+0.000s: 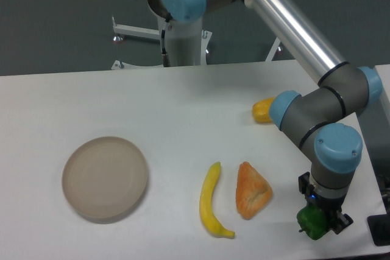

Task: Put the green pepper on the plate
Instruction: 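Close the gripper on the green pepper and lift it off the table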

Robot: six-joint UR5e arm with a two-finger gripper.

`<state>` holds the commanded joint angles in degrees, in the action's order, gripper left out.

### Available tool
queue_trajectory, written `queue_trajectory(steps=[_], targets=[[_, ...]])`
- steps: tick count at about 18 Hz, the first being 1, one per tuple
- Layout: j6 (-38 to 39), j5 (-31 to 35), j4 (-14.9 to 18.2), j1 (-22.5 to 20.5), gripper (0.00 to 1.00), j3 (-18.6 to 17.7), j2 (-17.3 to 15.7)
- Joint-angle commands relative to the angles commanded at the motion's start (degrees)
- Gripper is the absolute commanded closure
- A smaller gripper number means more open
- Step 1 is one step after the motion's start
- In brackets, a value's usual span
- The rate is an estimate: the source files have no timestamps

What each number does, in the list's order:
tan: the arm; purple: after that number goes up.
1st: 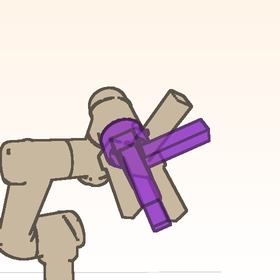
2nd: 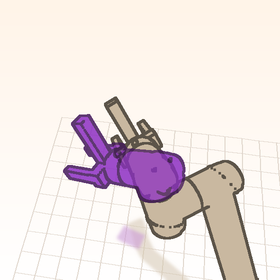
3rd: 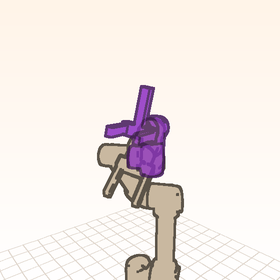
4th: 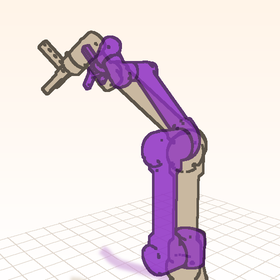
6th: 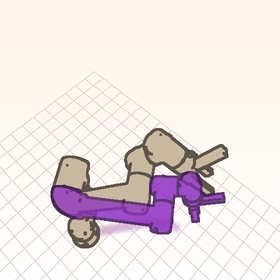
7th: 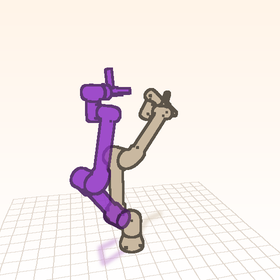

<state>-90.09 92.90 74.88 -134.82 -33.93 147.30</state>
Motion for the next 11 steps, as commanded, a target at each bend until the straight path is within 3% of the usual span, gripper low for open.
queue_trajectory(steps=[6, 11], targets=[[1.4, 0.1, 0.3, 0.7, 0.44, -1.1, -1.1], [6.9, -0.1, 2.3, 2.5, 0.42, -8.1, -7.3]])
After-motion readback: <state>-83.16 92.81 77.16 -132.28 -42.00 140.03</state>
